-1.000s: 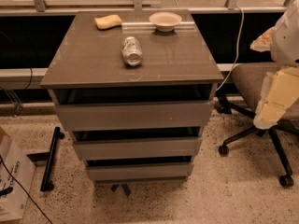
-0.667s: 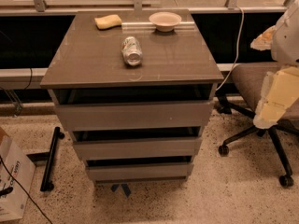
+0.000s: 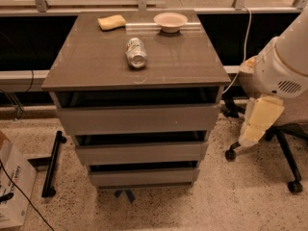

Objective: Open bottom drawer

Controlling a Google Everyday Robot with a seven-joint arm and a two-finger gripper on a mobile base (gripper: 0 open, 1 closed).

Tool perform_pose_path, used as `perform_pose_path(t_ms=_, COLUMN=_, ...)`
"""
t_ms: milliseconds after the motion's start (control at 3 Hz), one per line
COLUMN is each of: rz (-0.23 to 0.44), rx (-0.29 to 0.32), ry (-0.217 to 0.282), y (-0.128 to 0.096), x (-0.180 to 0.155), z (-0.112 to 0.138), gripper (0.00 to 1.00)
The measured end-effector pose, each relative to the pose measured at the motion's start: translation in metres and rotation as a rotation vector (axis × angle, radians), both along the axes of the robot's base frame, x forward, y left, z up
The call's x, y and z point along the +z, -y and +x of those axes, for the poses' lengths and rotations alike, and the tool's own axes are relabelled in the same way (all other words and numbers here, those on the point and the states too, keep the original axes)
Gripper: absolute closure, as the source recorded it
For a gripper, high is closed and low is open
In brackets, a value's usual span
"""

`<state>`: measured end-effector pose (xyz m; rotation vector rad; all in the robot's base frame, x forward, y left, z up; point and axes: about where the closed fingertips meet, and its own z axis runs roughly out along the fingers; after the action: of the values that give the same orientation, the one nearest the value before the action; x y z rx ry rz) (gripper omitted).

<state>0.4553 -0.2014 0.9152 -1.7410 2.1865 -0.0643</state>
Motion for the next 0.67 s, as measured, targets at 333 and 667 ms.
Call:
perform_pose_path(t_ms=333, rz=0.009, rx=-0.009, ry=-0.014, y=-0.0031, x=-0.0428, z=0.0162, gripper=0.0)
perform_pose_path(t_ms=667, rz=0.013, rx=-0.01, ry=-0.009, y=-0.0041, x=-0.0472, z=0.0196, gripper=0.0)
